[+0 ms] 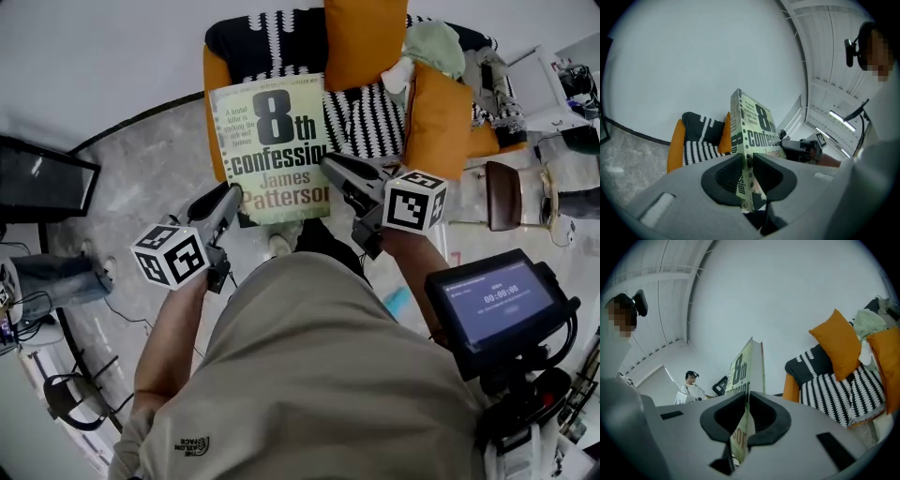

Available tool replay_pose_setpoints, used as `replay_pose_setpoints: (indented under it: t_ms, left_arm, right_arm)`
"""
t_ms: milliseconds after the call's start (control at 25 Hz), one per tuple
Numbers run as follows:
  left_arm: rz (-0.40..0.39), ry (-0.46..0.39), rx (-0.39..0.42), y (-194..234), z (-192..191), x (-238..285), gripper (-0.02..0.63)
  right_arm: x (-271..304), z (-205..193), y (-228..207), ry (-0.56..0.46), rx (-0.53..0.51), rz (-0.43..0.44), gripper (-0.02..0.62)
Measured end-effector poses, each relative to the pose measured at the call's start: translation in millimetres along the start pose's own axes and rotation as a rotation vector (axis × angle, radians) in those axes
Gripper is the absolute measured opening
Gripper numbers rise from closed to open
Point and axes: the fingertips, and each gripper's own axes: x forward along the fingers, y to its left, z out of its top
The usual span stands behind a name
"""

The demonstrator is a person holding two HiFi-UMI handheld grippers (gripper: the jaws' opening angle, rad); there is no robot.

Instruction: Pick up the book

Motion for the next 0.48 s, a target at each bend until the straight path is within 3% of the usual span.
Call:
replay_pose_setpoints:
  t_ms: [480]
  left_arm:
    - [-0.001, 0.016, 0.001, 2.3, 2.9, 4.0, 0.078]
  right_arm:
    - [1.3, 2.4, -2.8, -0.01, 0.01, -0.006, 0.038]
